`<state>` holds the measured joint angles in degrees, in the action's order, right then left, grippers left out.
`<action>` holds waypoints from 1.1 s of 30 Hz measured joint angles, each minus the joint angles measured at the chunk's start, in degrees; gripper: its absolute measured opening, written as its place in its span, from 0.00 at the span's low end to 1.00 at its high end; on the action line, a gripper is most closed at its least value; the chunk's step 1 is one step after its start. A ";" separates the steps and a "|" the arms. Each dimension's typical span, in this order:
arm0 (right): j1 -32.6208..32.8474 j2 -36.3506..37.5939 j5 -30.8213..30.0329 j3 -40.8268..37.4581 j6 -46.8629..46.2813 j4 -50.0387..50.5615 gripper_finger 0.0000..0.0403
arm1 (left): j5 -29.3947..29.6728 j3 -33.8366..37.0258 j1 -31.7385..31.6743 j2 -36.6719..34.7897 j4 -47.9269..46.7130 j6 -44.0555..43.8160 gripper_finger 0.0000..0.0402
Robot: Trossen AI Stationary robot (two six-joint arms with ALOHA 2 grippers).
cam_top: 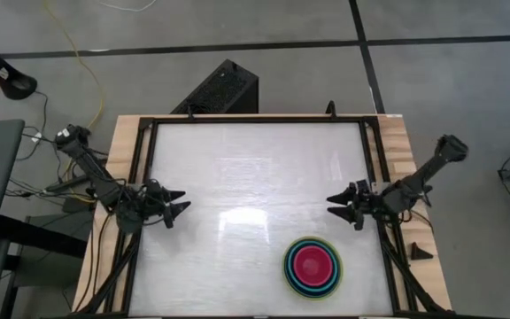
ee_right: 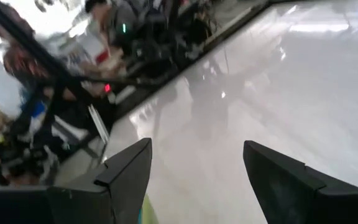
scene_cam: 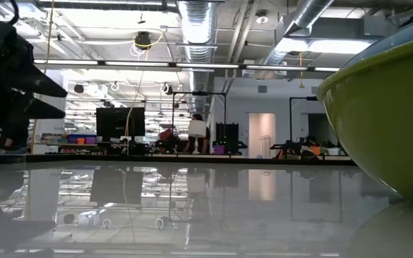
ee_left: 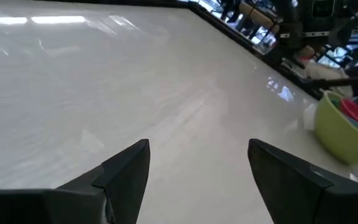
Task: Nest bowls inside each other
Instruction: Return to Home Position
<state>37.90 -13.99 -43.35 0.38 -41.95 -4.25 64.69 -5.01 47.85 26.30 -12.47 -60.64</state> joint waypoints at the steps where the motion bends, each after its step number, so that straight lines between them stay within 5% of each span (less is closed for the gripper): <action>1: -1.99 -1.17 2.92 0.00 -0.03 -0.21 0.71 | -1.40 0.56 -1.52 0.02 2.38 2.21 0.65; 8: -17.41 -6.67 21.53 -0.02 6.41 -5.75 0.69 | -16.03 4.42 -16.02 0.02 20.10 18.02 0.63; 22: -48.76 -6.59 53.09 -0.04 18.09 -11.42 0.58 | -40.92 4.37 -44.21 0.36 29.08 34.44 0.63; 33: -61.63 -6.63 63.39 -0.09 19.74 -9.38 0.54 | -48.92 4.37 -53.59 3.71 28.93 36.71 0.63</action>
<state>-23.72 -20.62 20.03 0.30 -22.22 -13.63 15.77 -0.64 -5.74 30.02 16.46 -23.93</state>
